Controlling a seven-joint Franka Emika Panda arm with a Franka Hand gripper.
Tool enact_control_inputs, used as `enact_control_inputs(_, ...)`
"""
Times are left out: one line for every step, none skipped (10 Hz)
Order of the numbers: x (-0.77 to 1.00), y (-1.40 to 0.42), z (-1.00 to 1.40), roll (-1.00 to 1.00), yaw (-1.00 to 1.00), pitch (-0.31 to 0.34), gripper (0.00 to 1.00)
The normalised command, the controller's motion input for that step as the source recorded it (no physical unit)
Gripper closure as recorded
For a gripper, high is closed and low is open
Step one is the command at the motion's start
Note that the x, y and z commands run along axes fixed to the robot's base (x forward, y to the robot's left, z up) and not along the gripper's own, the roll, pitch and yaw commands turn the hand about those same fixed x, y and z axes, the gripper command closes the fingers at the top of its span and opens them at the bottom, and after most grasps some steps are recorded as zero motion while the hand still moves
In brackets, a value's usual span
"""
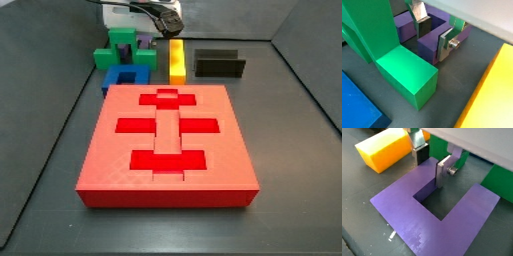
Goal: Pick up the purple object. Move up. Place the purple object on the fixture. Regrasp the purple object. Move to above the board. Insert the purple object.
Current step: Pick up the purple object.
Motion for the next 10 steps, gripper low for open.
enact_control_inputs(0.00,0.00,0.00,0.00,0.00,0.000,1.00)
enact_control_inputs(0.00,0.00,0.00,0.00,0.00,0.000,1.00)
enact_control_inputs(0.00,0.00,0.00,0.00,0.00,0.000,1.00)
enact_control_inputs(0.00,0.00,0.00,0.00,0.00,0.000,1.00)
enact_control_inputs(0.00,0.00,0.00,0.00,0.00,0.000,1.00)
enact_control_inputs(0.00,0.00,0.00,0.00,0.00,0.000,1.00)
enact_control_inputs(0.00,0.00,0.00,0.00,0.00,0.000,1.00)
enact_control_inputs(0.00,0.00,0.00,0.00,0.00,0.000,1.00)
enact_control_inputs(0.00,0.00,0.00,0.00,0.00,0.000,1.00)
enact_control_inputs(0.00,0.00,0.00,0.00,0.00,0.000,1.00)
